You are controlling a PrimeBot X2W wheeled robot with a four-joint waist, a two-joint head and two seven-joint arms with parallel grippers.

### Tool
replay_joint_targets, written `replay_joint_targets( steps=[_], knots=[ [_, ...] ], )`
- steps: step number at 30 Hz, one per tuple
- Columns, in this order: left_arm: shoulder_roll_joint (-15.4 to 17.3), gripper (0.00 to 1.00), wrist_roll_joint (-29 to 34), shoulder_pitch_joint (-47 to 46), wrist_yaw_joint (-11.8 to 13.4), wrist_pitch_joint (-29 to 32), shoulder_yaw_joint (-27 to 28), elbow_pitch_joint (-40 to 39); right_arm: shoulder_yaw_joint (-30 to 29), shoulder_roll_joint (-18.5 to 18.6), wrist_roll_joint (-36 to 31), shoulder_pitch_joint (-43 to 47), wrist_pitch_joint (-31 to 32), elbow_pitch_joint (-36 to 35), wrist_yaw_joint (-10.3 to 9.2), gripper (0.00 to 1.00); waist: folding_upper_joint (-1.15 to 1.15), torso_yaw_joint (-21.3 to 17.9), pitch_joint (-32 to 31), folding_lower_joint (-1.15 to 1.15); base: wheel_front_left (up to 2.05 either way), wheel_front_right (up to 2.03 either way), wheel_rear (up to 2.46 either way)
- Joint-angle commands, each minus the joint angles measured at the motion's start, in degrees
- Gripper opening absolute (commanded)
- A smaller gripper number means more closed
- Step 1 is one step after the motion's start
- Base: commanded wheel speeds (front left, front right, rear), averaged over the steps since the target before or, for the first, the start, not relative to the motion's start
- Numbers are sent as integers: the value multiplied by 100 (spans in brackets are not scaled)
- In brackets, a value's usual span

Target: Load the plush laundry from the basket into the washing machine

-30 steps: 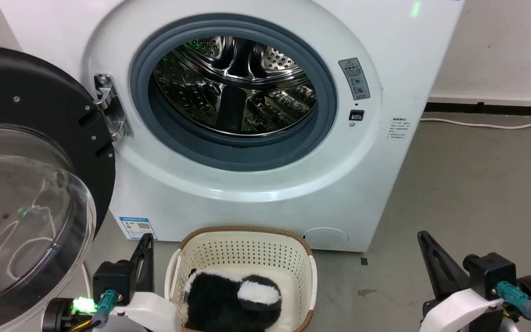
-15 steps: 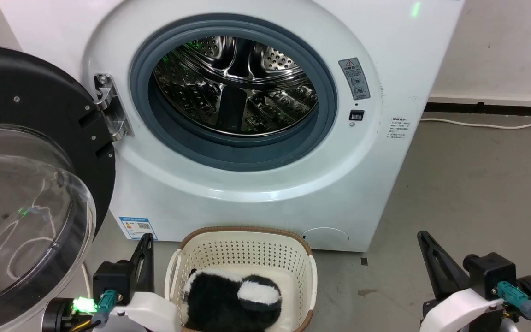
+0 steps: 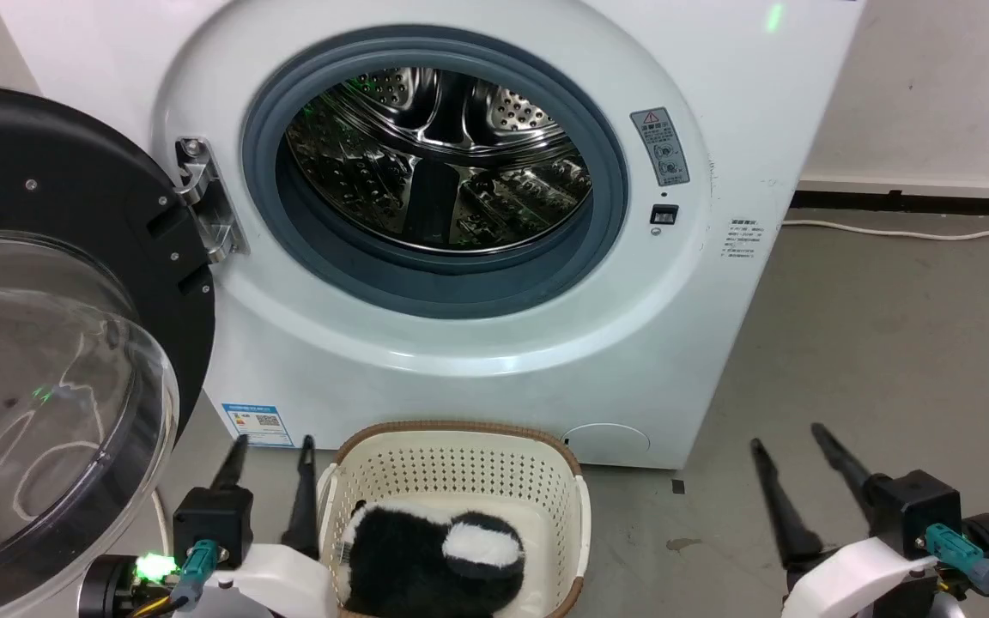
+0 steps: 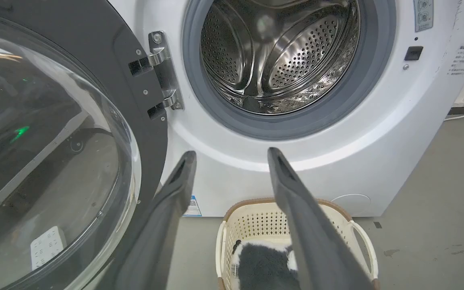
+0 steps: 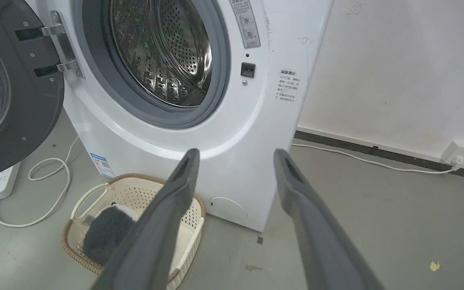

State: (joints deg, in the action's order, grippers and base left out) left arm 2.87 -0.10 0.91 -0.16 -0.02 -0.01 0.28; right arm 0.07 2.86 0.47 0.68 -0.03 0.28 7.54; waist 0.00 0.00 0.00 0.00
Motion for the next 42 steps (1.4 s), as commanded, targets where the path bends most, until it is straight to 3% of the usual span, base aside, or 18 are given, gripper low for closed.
replay_joint_targets(
  steps=[1,21,42],
  knots=[
    [0,100,0,0,2,-5,-2,-1,0,0,8,1,-5,-1,0,100,0,0,0,0,0,0,0],
    [53,100,-10,-48,47,-244,-154,147,-27,0,263,-25,-244,8,-1,100,0,-213,349,0,0,0,0],
    [350,100,-75,-884,-223,-338,-478,1294,12,0,605,-297,-495,-41,-2,100,0,-620,1377,0,0,0,0]
  ],
)
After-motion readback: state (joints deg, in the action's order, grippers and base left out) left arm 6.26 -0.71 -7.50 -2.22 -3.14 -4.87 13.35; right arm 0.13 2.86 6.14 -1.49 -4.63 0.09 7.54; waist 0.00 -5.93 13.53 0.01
